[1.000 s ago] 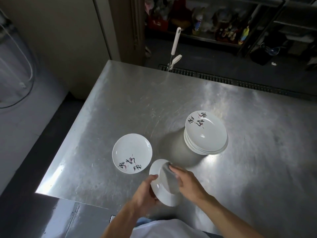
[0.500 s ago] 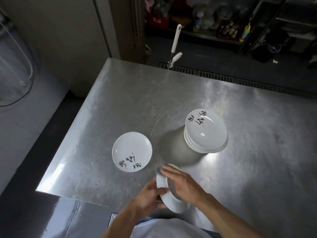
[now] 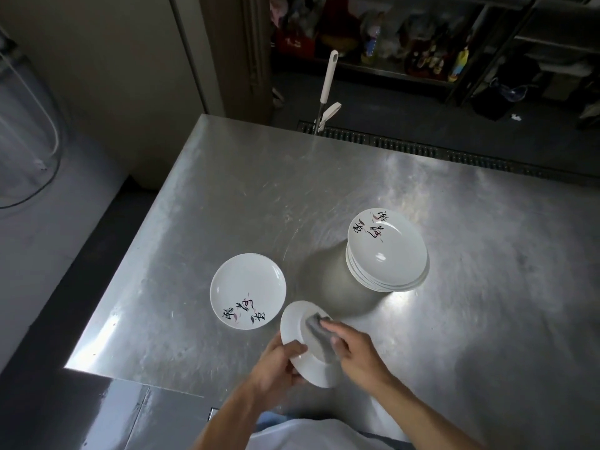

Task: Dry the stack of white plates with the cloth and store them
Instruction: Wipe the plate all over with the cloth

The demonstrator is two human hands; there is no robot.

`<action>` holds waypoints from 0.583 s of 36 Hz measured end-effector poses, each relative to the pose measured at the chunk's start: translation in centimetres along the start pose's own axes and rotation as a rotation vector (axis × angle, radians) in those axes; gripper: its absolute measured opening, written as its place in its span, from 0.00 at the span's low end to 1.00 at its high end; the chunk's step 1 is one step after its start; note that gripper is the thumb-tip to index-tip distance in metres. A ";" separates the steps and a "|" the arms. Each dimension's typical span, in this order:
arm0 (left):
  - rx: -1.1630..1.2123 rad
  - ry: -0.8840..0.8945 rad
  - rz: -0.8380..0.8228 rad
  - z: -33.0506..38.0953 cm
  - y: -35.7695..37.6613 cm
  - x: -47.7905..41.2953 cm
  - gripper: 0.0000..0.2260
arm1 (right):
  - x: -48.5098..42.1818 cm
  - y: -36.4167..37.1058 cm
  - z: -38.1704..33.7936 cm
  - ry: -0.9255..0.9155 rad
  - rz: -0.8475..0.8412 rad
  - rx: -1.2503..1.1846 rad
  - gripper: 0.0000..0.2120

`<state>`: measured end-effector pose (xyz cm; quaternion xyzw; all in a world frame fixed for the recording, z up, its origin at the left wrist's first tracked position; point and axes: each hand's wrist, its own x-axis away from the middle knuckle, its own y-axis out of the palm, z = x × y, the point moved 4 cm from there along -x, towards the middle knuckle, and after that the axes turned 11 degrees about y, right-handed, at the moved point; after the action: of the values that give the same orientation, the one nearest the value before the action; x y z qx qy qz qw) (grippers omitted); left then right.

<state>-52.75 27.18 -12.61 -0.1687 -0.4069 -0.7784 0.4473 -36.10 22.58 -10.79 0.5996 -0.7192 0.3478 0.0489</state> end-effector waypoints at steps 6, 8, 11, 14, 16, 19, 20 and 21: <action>-0.003 -0.026 -0.057 -0.2 0.6 -0.3 0.18 | -0.1 1.7 -1.9 -0.155 -0.046 0.059 0.20; -0.014 0.014 -0.059 -0.2 0.7 0.1 0.15 | -1.2 1.2 -2.1 -0.169 -0.025 0.107 0.21; -0.092 -0.007 -0.082 -1.1 0.7 0.4 0.18 | -2.7 0.3 -2.1 -0.198 -0.017 0.194 0.25; -0.160 -0.013 -0.093 -1.4 0.7 0.7 0.18 | -4.1 -0.8 -1.3 -0.137 0.018 0.224 0.25; -0.174 -0.019 -0.067 -1.2 0.7 0.5 0.19 | -4.5 -1.3 -0.8 -0.083 0.041 0.225 0.21; -0.126 -0.030 -0.015 -1.1 0.8 0.2 0.15 | -4.4 -1.0 -0.6 -0.051 0.029 0.216 0.20; -0.090 -0.038 -0.001 -1.1 0.8 0.0 0.11 | -4.2 -0.9 -0.6 -0.045 0.023 0.213 0.20; -0.060 -0.049 0.011 -1.2 0.9 -0.2 0.09 | -4.0 -0.7 -0.7 -0.038 0.010 0.204 0.20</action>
<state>-51.80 26.10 -13.01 -0.2033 -0.3932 -0.7836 0.4360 -34.58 26.26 -11.96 0.6042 -0.6839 0.4080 -0.0276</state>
